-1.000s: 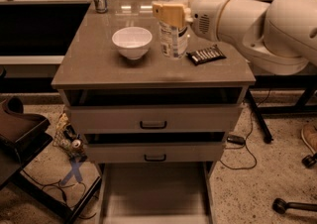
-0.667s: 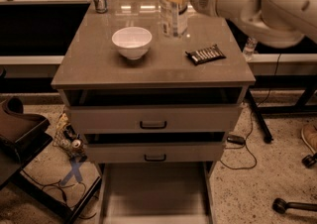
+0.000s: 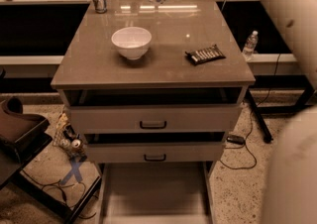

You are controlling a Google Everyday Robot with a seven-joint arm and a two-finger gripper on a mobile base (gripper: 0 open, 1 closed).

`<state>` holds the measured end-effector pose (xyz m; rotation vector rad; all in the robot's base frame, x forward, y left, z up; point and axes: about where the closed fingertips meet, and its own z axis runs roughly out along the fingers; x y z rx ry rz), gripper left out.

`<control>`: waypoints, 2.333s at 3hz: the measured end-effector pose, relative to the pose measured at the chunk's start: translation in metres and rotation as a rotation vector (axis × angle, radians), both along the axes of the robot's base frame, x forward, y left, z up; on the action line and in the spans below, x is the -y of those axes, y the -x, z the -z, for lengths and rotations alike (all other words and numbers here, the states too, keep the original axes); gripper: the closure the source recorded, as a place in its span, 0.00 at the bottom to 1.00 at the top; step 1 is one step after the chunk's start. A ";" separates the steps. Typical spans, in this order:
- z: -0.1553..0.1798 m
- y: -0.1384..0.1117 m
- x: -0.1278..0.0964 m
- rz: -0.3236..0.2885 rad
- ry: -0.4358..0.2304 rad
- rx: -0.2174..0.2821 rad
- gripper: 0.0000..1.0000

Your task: Pick blue plastic bottle from bottom drawer and place on counter

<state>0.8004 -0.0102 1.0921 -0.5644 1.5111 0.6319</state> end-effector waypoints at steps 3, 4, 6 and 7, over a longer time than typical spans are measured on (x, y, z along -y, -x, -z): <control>0.018 -0.074 -0.039 -0.030 -0.011 -0.049 1.00; 0.024 -0.081 -0.037 0.007 -0.006 -0.061 1.00; 0.047 -0.142 -0.021 0.185 0.032 -0.074 1.00; 0.065 -0.161 -0.007 0.230 0.021 -0.095 1.00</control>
Offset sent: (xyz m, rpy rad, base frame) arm 0.1191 0.0511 -0.0317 0.0108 0.1055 0.0475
